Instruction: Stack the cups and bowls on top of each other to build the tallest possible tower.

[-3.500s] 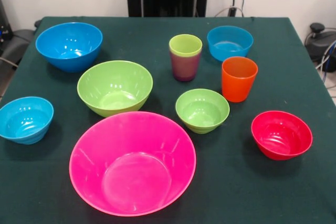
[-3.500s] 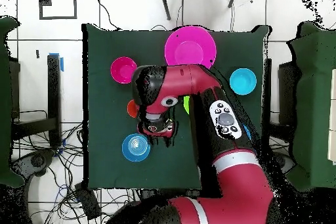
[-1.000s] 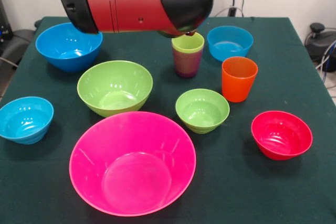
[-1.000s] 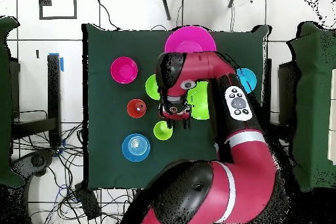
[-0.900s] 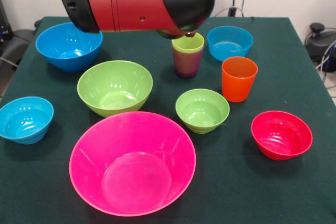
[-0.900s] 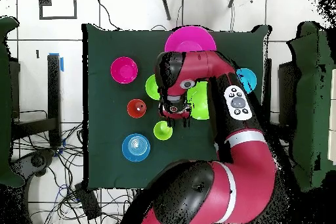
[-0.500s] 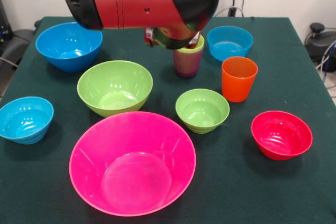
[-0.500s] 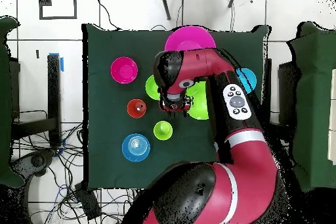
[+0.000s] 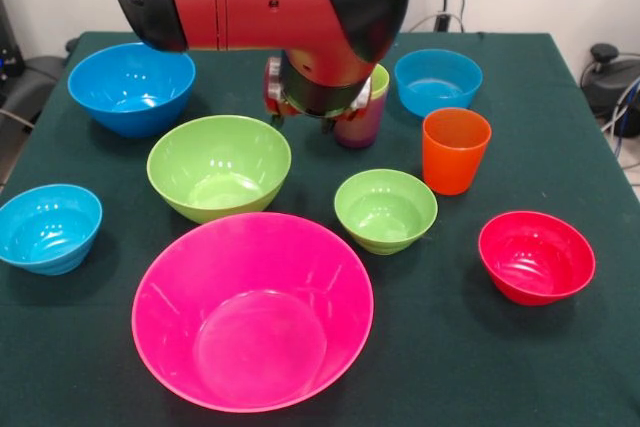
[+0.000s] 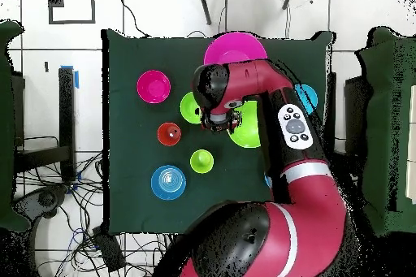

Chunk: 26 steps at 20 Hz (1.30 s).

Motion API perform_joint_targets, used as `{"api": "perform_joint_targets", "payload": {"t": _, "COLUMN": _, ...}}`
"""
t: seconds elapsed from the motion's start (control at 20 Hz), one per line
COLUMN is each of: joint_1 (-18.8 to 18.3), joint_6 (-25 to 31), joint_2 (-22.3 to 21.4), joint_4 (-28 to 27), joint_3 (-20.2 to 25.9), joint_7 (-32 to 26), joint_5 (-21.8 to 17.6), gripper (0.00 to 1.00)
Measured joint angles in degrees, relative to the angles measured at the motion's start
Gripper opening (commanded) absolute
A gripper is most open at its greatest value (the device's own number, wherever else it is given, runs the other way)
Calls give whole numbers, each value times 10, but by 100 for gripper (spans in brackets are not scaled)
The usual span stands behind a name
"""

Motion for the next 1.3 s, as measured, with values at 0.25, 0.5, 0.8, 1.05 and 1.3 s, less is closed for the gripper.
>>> {"api": "perform_joint_targets", "payload": {"t": 0.25, "joint_1": -5, "joint_6": -14, "joint_2": 1, "joint_4": 0, "joint_3": 0, "joint_7": 0, "joint_5": -2, "gripper": 100}}
{"api": "perform_joint_targets", "payload": {"t": 0.5, "joint_1": -8, "joint_6": -14, "joint_2": 1, "joint_4": 0, "joint_3": 0, "joint_7": 0, "joint_5": -2, "gripper": 100}}
{"api": "perform_joint_targets", "payload": {"t": 0.8, "joint_1": -19, "joint_6": -14, "joint_2": 0, "joint_4": 0, "joint_3": 0, "joint_7": -5, "joint_5": -2, "gripper": 100}}
{"api": "perform_joint_targets", "payload": {"t": 1.05, "joint_1": -26, "joint_6": -14, "joint_2": -3, "joint_4": -1, "joint_3": 0, "joint_7": -18, "joint_5": -4, "gripper": 100}}
{"api": "perform_joint_targets", "payload": {"t": 1.3, "joint_1": -27, "joint_6": -14, "joint_2": -2, "joint_4": -9, "joint_3": 0, "joint_7": -35, "joint_5": -4, "gripper": 100}}
